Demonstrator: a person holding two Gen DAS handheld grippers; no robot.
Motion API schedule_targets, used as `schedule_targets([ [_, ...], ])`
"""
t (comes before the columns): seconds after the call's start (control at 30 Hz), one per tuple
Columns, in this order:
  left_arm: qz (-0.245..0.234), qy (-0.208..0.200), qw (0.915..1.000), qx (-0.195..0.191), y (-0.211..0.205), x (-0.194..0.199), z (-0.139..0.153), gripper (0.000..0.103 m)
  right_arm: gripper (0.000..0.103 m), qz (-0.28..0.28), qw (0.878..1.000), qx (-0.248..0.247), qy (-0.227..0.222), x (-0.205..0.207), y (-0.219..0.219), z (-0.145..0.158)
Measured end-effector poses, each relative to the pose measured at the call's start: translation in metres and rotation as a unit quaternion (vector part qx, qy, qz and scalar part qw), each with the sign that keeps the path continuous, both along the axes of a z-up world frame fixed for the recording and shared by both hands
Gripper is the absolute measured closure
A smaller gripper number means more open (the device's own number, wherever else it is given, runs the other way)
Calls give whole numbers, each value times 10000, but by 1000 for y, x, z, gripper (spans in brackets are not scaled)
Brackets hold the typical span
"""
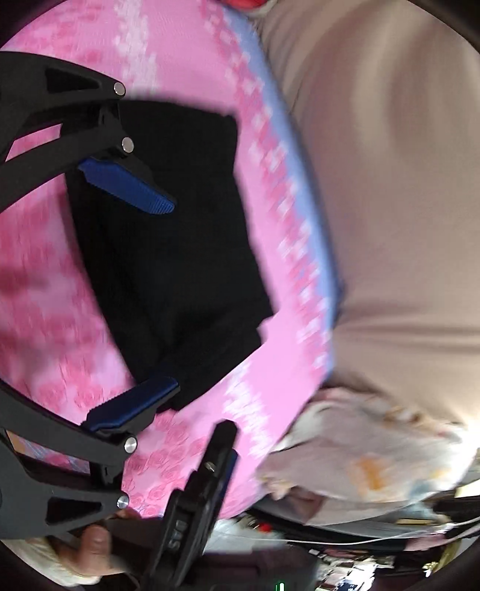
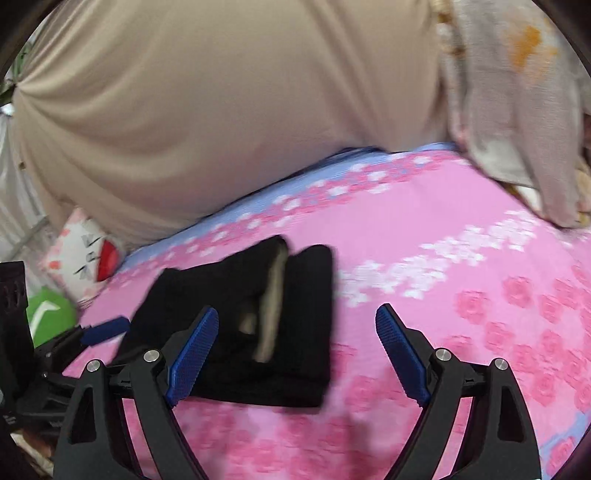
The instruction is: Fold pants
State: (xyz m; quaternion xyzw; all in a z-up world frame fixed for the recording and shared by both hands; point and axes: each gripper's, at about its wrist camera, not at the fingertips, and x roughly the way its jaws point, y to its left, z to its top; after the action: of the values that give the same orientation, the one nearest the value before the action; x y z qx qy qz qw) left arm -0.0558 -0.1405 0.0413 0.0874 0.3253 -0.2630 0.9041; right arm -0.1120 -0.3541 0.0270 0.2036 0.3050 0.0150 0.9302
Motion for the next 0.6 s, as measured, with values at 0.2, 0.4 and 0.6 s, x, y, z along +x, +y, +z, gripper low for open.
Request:
schedule_targets([
  [0.2, 1419, -229, 9886, 446, 76, 27, 7, 10, 17, 759, 9932, 316, 821, 72, 25, -39],
  [0.4, 2070, 100, 9752, 777, 124, 54, -21, 10, 28, 604, 9933, 322, 932, 86, 43, -60],
  [0.6, 2244, 397, 9702, 821, 147, 71, -42, 10, 85, 232, 9956, 406, 809, 80, 41, -56],
])
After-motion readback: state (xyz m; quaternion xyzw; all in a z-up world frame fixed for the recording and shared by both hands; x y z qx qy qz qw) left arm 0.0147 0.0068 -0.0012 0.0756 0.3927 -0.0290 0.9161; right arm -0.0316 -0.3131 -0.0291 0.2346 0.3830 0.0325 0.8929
